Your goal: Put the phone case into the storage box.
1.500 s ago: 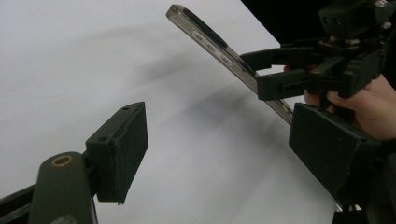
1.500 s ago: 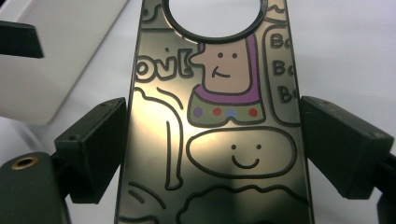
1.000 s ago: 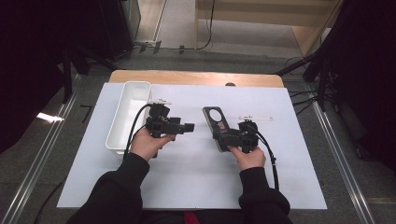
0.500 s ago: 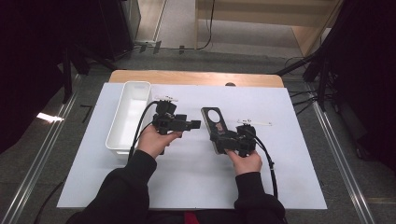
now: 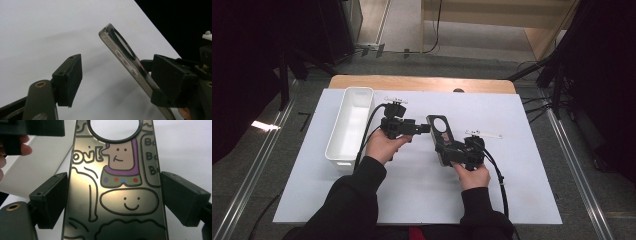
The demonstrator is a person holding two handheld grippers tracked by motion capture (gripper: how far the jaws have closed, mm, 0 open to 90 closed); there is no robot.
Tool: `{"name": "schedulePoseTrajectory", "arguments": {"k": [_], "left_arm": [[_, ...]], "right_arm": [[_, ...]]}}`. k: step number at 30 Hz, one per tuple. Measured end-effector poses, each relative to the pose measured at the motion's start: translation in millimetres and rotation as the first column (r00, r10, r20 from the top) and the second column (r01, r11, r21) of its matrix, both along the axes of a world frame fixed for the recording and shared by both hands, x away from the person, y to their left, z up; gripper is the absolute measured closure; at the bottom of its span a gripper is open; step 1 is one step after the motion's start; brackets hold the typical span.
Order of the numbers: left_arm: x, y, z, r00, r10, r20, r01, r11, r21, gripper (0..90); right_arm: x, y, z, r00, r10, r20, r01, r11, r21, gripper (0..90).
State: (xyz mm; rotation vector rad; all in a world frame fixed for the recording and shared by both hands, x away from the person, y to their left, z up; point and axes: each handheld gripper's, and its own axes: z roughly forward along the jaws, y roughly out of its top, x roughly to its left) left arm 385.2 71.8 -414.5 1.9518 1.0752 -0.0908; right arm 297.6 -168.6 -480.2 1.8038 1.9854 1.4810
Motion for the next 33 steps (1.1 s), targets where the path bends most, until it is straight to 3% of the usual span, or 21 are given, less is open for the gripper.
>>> {"name": "schedulePoseTrajectory", "arguments": {"k": [10, 15, 19, 22, 33], "left_arm": [[8.3, -3.5, 3.4, 0.9978, 0.052, -0.039, -0.052, 0.9986, 0.014, 26.5], [13.4, -2.3, 1.4, 0.9946, 0.073, -0.073, -0.075, 0.9971, -0.014, 26.5], [16.2, -3.3, 2.1, 0.9925, 0.096, -0.076, -0.098, 0.9950, -0.020, 26.6], [17.6, -5.2, 2.1, 0.9908, 0.115, -0.072, -0.115, 0.9933, -0.001, 27.9], [22.3, -7.0, -0.2, 0.9854, 0.132, -0.107, -0.136, 0.9903, -0.029, 28.9]], "right_arm": [[-1.6, 5.6, -2.1, 1.0000, 0.001, 0.008, -0.001, 1.0000, 0.008, 10.8], [-1.5, 8.4, -3.8, 0.9999, -0.002, 0.014, 0.002, 0.9997, 0.024, 10.8], [-0.7, 11.0, -4.8, 0.9998, -0.007, 0.016, 0.006, 0.9994, 0.035, 10.8], [-0.4, 13.1, -4.9, 0.9997, -0.013, 0.018, 0.012, 0.9989, 0.046, 10.8], [-1.8, 17.2, -5.7, 0.9990, -0.028, 0.034, 0.026, 0.9983, 0.052, 10.8]]}}
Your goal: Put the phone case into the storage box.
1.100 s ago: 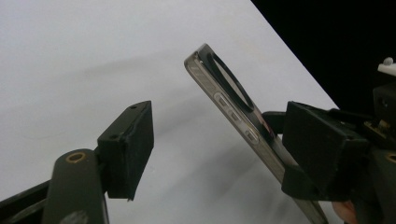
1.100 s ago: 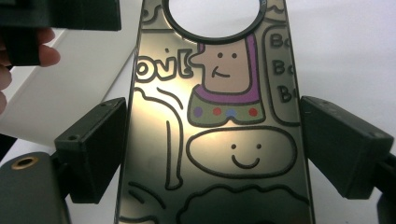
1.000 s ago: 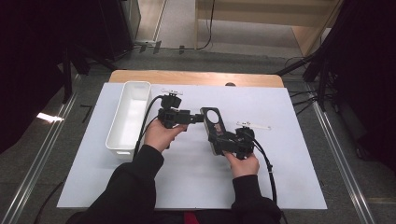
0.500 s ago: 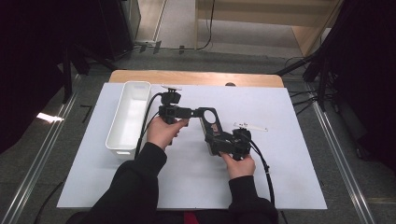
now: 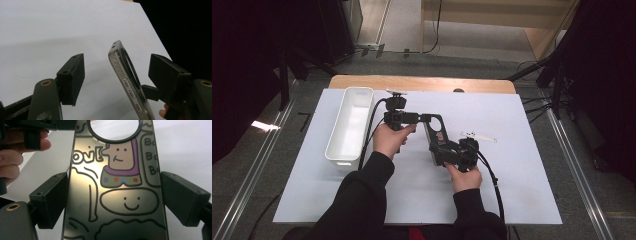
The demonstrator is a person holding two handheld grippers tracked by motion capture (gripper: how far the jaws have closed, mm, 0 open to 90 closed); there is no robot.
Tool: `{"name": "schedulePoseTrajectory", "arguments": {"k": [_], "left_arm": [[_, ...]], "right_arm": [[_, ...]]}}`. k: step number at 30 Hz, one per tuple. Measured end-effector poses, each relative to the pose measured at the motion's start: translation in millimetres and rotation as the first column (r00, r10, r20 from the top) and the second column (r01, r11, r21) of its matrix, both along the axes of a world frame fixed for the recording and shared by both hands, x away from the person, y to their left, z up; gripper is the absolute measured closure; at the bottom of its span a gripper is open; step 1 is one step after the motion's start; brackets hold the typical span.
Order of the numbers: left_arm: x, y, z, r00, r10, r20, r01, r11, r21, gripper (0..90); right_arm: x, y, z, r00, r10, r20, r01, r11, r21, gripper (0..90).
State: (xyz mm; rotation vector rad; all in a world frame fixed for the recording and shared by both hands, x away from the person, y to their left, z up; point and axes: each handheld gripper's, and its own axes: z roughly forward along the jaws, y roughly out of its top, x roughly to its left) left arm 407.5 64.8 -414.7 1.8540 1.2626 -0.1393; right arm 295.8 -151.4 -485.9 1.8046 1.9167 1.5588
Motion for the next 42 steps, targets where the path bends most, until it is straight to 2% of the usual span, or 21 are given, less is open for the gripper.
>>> {"name": "schedulePoseTrajectory", "arguments": {"k": [8, 16, 23, 25, 29, 31, 32, 35, 39, 42], "left_arm": [[4.1, -3.9, 1.9, 0.9996, 0.014, -0.024, -0.014, 0.9999, -0.002, 32.0], [2.1, -8.5, 0.8, 0.9995, 0.025, -0.018, -0.025, 0.9996, -0.010, 35.4], [2.1, -8.4, -2.3, 0.9983, 0.053, -0.025, -0.054, 0.9975, -0.045, 38.8], [2.0, -8.0, -2.1, 0.9978, 0.064, -0.015, -0.065, 0.9968, -0.047, 40.7], [2.9, -7.9, -2.8, 0.9973, 0.071, -0.019, -0.072, 0.9956, -0.060, 43.9], [1.4, -7.5, -1.8, 0.9967, 0.081, 0.010, -0.080, 0.9948, -0.062, 46.8], [0.9, -7.5, -1.6, 0.9961, 0.087, 0.010, -0.086, 0.9939, -0.068, 48.2], [0.7, -8.1, -2.1, 0.9964, 0.085, 0.005, -0.084, 0.9936, -0.075, 49.1], [-0.5, -10.7, -2.9, 0.9975, 0.068, 0.020, -0.067, 0.9959, -0.061, 56.8], [-0.5, -12.2, -4.3, 0.9982, 0.060, 0.005, -0.060, 0.9954, -0.075, 59.5]], "right_arm": [[-0.5, 5.4, -0.7, 1.0000, 0.000, -0.006, 0.000, 0.9991, 0.043, 10.8], [-1.4, 10.7, -1.2, 0.9999, -0.010, 0.009, 0.010, 0.9991, 0.042, 10.8], [-4.5, 11.8, -0.6, 0.9989, -0.033, 0.034, 0.032, 0.9985, 0.045, 10.8], [-4.9, 11.4, -0.6, 0.9986, -0.041, 0.032, 0.039, 0.9980, 0.050, 10.8], [-5.3, 10.7, -0.6, 0.9985, -0.045, 0.033, 0.043, 0.9976, 0.054, 10.8], [-5.2, 10.8, -0.7, 0.9985, -0.045, 0.032, 0.044, 0.9976, 0.054, 10.8], [-5.3, 10.8, -0.7, 0.9984, -0.047, 0.033, 0.045, 0.9975, 0.055, 10.8], [-5.5, 10.6, -0.2, 0.9978, -0.052, 0.040, 0.049, 0.9972, 0.056, 10.8], [-6.3, 10.9, -0.1, 0.9969, -0.060, 0.050, 0.058, 0.9973, 0.045, 10.8], [-6.6, 11.1, -0.6, 0.9966, -0.065, 0.051, 0.062, 0.9969, 0.047, 10.8]]}}
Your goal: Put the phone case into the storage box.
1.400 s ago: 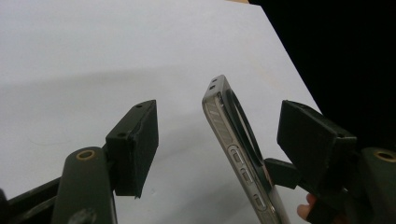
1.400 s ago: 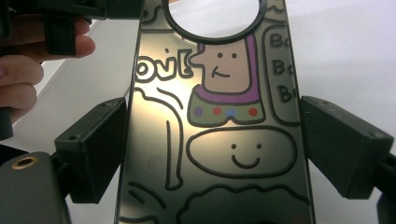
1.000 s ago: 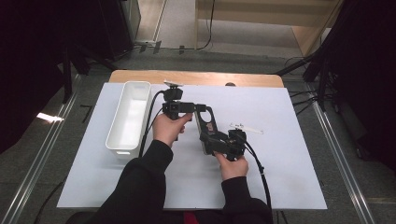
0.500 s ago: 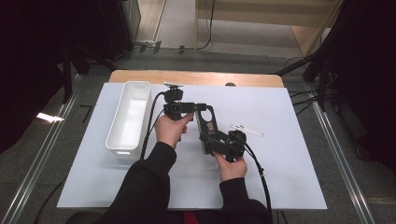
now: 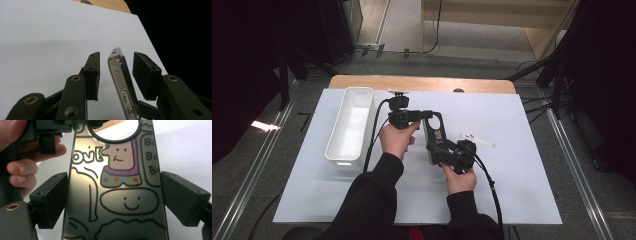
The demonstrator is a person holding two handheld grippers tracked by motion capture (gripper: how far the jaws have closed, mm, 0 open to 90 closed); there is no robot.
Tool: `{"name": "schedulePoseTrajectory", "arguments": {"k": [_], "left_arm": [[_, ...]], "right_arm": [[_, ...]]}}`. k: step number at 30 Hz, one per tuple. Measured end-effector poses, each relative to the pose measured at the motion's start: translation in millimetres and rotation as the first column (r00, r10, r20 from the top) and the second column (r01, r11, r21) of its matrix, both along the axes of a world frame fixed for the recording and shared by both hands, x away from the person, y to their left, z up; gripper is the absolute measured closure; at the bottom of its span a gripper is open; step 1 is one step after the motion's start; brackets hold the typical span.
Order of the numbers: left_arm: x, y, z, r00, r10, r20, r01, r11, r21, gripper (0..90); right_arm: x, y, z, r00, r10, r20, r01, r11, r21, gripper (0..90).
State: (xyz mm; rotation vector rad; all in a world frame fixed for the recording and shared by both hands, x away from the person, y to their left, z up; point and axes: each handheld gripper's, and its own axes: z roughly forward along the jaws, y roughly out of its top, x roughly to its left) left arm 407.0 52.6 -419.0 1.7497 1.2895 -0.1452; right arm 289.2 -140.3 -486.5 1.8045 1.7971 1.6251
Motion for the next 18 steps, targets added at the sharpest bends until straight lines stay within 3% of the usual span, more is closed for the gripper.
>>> {"name": "schedulePoseTrajectory", "arguments": {"k": [10, 18], "left_arm": [[-0.7, 0.3, -1.7, 0.9998, 0.021, -0.005, -0.021, 0.9983, -0.054, 64.1], [-0.8, -0.6, -4.9, 0.9992, 0.033, -0.021, -0.034, 0.9969, -0.071, 69.3]], "right_arm": [[-0.9, 0.3, 0.3, 0.9999, -0.007, 0.008, 0.007, 1.0000, 0.002, 10.8], [-1.0, 1.4, -0.1, 0.9999, -0.011, 0.012, 0.011, 0.9999, -0.001, 10.8]]}}
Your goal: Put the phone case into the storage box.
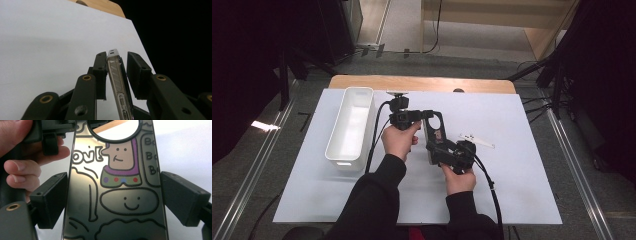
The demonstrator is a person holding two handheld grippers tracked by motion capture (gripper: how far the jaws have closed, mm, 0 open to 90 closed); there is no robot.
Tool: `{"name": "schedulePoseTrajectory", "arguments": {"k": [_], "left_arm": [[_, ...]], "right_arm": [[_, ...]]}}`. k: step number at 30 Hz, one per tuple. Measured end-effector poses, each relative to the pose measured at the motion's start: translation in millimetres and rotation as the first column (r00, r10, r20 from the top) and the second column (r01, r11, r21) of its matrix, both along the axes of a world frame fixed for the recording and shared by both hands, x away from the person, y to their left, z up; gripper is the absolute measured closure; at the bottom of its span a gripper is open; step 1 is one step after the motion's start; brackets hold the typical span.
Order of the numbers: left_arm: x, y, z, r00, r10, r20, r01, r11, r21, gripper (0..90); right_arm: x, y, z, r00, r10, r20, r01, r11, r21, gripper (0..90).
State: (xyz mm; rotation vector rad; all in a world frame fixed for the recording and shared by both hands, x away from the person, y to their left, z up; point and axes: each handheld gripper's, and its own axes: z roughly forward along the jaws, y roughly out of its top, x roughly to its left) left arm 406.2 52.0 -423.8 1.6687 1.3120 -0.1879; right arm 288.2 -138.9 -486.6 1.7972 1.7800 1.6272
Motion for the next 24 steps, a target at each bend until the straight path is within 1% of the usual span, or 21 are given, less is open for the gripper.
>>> {"name": "schedulePoseTrajectory", "arguments": {"k": [1, 5, 8, 10, 16, 20, 24], "left_arm": [[-0.2, -0.3, -0.4, 1.0000, 0.003, -0.003, -0.003, 1.0000, -0.006, 71.0], [0.5, 0.3, -1.8, 0.9999, 0.005, -0.013, -0.005, 0.9998, -0.017, 72.0], [0.4, 0.5, -1.4, 0.9999, -0.010, -0.006, 0.010, 0.9998, -0.016, 72.5], [0.7, 1.3, -1.6, 0.9998, -0.016, -0.011, 0.016, 0.9996, -0.023, 72.9], [0.9, 1.9, -0.8, 0.9997, -0.017, -0.015, 0.017, 0.9993, -0.034, 74.1], [1.4, 2.4, -1.2, 0.9994, -0.028, -0.019, 0.026, 0.9981, -0.055, 75.1], [1.2, 2.9, -0.4, 0.9995, -0.026, -0.018, 0.025, 0.9980, -0.058, 75.6]], "right_arm": [[0.0, 0.1, 0.1, 1.0000, 0.000, -0.002, 0.000, 1.0000, 0.000, 10.8], [0.2, 0.4, -0.3, 1.0000, -0.001, -0.003, 0.001, 1.0000, -0.002, 10.8], [0.5, 0.6, -0.7, 1.0000, 0.002, -0.005, -0.002, 1.0000, -0.003, 10.8], [0.8, 0.5, -1.3, 1.0000, 0.007, -0.005, -0.007, 1.0000, -0.007, 10.8], [0.4, 1.4, -0.7, 1.0000, 0.006, -0.001, -0.006, 0.9998, -0.017, 10.8], [0.8, 2.0, -1.5, 1.0000, 0.008, 0.002, -0.008, 0.9996, -0.028, 10.8], [1.2, 2.7, -1.2, 0.9999, 0.011, 0.004, -0.011, 0.9993, -0.036, 10.7]]}}
